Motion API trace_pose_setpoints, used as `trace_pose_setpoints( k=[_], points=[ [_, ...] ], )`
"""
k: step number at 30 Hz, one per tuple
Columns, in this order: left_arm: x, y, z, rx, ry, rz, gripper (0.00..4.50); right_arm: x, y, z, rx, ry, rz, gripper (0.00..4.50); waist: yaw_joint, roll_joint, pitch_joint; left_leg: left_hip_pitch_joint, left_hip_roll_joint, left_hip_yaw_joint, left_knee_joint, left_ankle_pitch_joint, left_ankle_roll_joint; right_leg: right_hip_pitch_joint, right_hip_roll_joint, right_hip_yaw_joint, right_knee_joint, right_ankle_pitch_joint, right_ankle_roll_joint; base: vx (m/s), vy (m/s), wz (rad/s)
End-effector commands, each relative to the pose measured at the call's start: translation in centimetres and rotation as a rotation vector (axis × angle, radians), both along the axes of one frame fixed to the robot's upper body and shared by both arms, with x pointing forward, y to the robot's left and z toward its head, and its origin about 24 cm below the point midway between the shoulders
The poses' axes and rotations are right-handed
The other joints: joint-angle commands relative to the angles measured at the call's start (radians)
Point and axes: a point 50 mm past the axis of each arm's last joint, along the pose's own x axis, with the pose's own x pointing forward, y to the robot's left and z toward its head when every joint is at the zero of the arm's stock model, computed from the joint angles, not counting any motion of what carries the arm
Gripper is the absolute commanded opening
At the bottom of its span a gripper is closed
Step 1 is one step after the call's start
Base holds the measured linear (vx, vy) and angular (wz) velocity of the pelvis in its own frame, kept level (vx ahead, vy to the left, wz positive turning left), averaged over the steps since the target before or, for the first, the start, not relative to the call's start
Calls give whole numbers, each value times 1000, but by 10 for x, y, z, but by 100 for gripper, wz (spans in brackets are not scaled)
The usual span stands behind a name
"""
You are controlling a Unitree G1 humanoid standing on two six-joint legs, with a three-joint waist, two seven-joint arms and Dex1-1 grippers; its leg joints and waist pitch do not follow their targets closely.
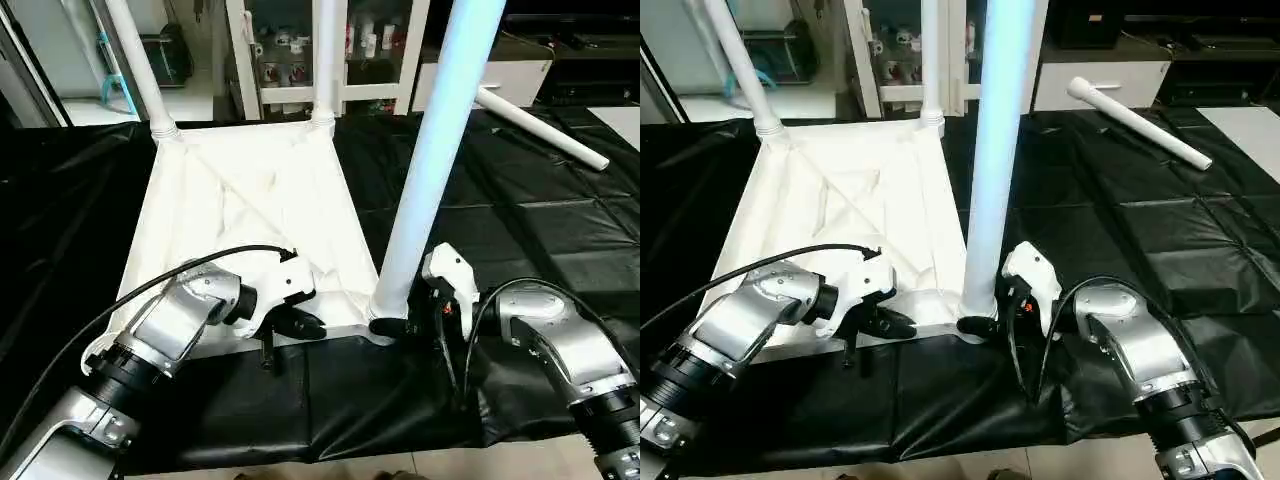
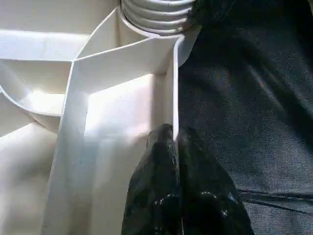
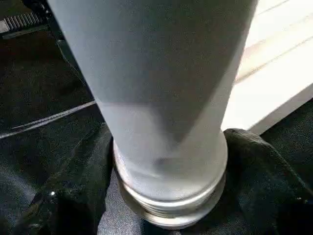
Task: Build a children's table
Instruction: Rotate leg to tighten
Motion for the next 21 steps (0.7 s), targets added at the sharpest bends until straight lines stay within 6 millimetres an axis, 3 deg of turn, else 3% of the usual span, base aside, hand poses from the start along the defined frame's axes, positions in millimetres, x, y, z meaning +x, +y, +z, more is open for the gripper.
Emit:
trace_pose_setpoints(
  k=[1, 4, 9, 13, 14, 16, 17, 19, 20, 21],
  points=[
    [-5, -9, -1, -2, 24, -65, 0, 3, -1, 4, 0, -16, 7, 316, -2, -4, -61, 8, 26, -2, -80, -227, 45, 53, -20, 26, -52, -219, -236, 0, 0, 0],
    [-5, -9, -1, -2, 26, -64, 0, 3, -1, 3, -1, -8, 13, 286, -1, -4, -61, 7, 26, -2, -80, -219, 47, 53, -21, 27, -51, -215, -237, 0, 0, 0],
    [-6, -9, -2, 0, 32, -60, 0, 3, 1, 2, 32, 4, -3, 275, -1, -4, -61, 8, 26, -1, -79, -219, 49, 52, -20, 26, -52, -220, -237, 0, 0, 0],
    [0, -10, -7, 5, 15, 22, 0, 18, 11, -1, 104, -28, -175, 274, -4, -6, -59, 5, 25, -3, -82, -236, 39, 52, -22, 25, -55, -253, -230, 0, 0, 0],
    [5, -14, -9, -3, -2, 75, 0, 25, 17, -5, 120, -32, -269, 274, -14, -9, -53, 2, 21, -5, -86, -287, 21, 50, -21, 22, -63, -356, -199, 0, 0, 0],
    [13, -23, -11, -20, -16, 165, 0, 34, 27, -9, 147, -29, -399, 274, -26, -8, -53, 8, 19, -11, -86, -342, -8, 45, -24, 17, -74, -461, -163, -26, -1, -3],
    [19, -29, -14, -22, -23, 239, 0, 41, 36, -12, 164, -19, -491, 274, -40, -6, -50, 4, 17, -12, -86, -355, -19, 40, -23, 17, -76, -479, -153, 0, 0, 0],
    [22, -33, -15, -16, -31, 278, 0, 46, 40, -13, 155, -24, -548, 274, -44, -6, -52, 5, 16, -19, -87, -373, -28, 44, -25, 10, -82, -510, -133, 0, 0, 0],
    [23, -35, -16, -14, -34, 288, 0, 47, 42, -14, 151, -26, -567, 274, -50, -9, -52, 2, 14, -21, -88, -383, -22, 43, -24, 9, -85, -514, -123, 0, 0, 0],
    [29, -45, -17, -10, -72, 351, 0, 57, 49, -16, 116, -43, -693, 274, -55, -14, -53, 3, 14, -18, -86, -382, -12, 39, -24, 10, -88, -508, -123, 0, 0, 0]
  ],
)
